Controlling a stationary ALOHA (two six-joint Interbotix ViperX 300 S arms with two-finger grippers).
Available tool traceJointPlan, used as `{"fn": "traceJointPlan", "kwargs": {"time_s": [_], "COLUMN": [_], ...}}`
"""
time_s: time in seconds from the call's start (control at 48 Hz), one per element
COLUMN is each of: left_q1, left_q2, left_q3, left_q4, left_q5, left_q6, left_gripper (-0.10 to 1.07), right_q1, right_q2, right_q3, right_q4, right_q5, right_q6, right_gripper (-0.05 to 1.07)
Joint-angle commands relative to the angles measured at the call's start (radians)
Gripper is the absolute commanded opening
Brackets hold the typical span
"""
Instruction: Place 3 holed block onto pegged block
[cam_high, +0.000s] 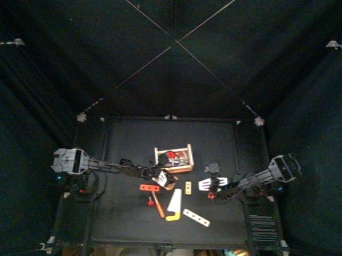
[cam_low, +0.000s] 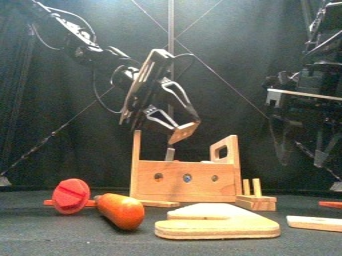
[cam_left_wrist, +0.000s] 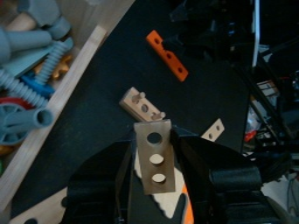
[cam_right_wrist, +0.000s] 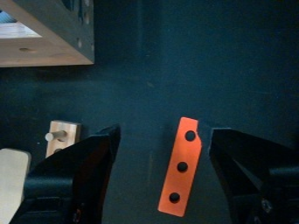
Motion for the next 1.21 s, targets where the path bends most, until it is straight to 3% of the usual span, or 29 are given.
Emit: {"fn": "traceJointPlan", "kwargs": {"time_s": [0.0, 0.312, 0.75, 1.188], "left_q1": [-0.008, -0.031, -0.038, -0.043], "left_q2": [0.020, 0.127, 0.199, 0.209], "left_q3": [-0.063, -0.170, -0.239, -0.250], "left_q4": [-0.006, -0.009, -0.008, -0.006], "left_q5": [-0.028, -0.072, -0.072, -0.072], "left_q6": [0.002, 0.003, 0.006, 0.032], "left_gripper": [0.56, 0.56, 0.57, 0.81], "right_q1": [0.002, 0.006, 0.011, 0.011], "right_q2": [-0.015, -0.015, -0.015, -0.015], "right_q3": [-0.005, 0.003, 0.003, 0.003], "right_q4": [-0.003, 0.020, 0.020, 0.020], "right_q5": [0.002, 0.002, 0.002, 0.002], "right_q6": [0.000, -0.002, 0.000, 0.000], "right_gripper": [1.00, 1.00, 1.00, 1.00]}}
